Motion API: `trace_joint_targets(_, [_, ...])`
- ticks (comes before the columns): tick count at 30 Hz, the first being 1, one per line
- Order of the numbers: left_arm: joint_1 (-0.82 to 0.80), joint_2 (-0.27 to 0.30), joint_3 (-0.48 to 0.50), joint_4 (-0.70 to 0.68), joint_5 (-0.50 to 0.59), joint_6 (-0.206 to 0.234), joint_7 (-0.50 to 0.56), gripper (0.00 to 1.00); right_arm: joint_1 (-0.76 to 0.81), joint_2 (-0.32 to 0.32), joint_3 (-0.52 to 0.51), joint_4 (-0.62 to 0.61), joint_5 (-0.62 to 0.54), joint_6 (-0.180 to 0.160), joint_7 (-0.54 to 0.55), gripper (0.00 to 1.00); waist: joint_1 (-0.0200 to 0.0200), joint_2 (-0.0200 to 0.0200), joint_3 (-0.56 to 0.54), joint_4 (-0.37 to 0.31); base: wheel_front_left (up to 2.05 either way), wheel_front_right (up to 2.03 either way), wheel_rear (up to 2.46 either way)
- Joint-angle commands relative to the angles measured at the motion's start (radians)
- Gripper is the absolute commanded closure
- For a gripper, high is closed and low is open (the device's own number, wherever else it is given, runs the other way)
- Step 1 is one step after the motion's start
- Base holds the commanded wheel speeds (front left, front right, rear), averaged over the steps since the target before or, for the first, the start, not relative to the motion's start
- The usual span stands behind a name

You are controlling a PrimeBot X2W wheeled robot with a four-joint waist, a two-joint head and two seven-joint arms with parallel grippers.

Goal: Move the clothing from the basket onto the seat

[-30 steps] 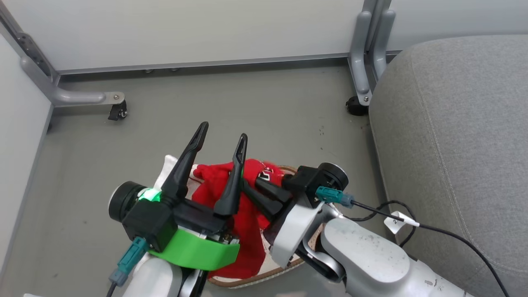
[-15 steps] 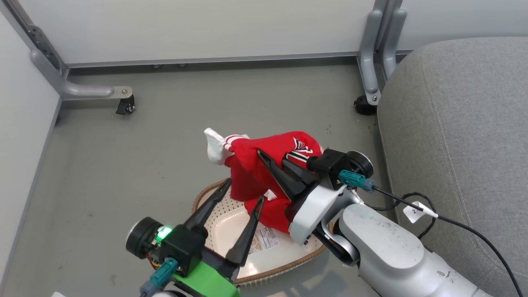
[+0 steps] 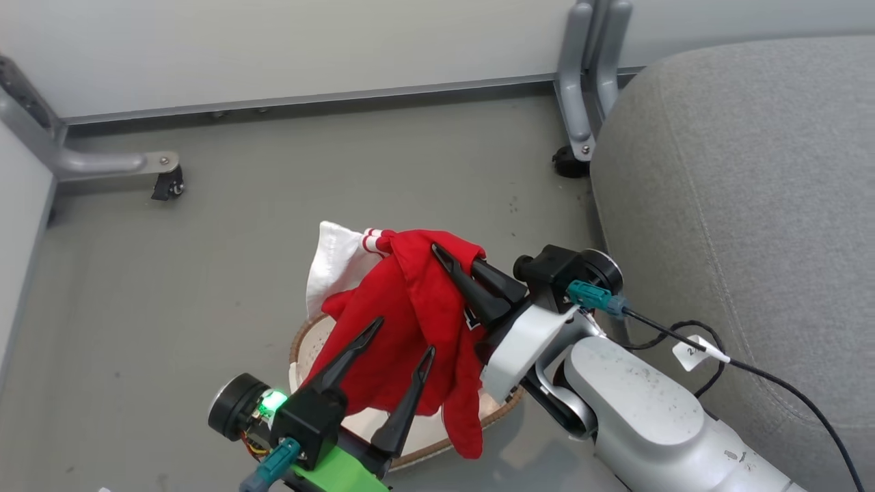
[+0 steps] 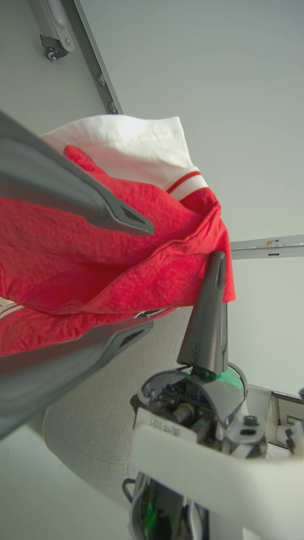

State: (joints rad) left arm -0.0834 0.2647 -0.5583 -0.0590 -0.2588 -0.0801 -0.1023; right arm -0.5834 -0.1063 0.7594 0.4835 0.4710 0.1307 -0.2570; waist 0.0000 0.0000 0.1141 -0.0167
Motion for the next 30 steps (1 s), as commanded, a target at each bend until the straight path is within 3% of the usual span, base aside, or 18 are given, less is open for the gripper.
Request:
trace_joint_targets(1, [-0.014,0.008,0.0,-0.003,0.002,0.0,-0.004,0.0,-0.004,0.0,-0.006,-0.007,-0.006,0.0,-0.007,1.0,0.0,0.0,0.024,-0.062,0.0,0.0,0.0])
trace_joint_targets(19, [-0.098,0.042,-0.025,-0.053,0.015,-0.013,0.042,0.0,0.023,0.007,-0.169,-0.065,-0.041,0.0,-0.009,1.0,0.0,0.0,0.14,-0.406,0.0,0.0,0.0])
trace_joint_targets(26, [-0.155,0.048,-0.043,-0.076,0.026,-0.022,0.062,0.0,-0.004,-0.004,-0.311,-0.085,-0.081,0.0,-0.009,1.0,0.0,0.0,0.212,-0.46,0.0,0.0,0.0])
trace_joint_targets(30, [-0.202,0.044,-0.053,-0.093,0.037,-0.025,0.075,0.0,-0.062,-0.04,-0.421,-0.086,-0.122,0.0,-0.009,1.0,0.0,0.0,0.28,-0.448,0.0,0.0,0.0])
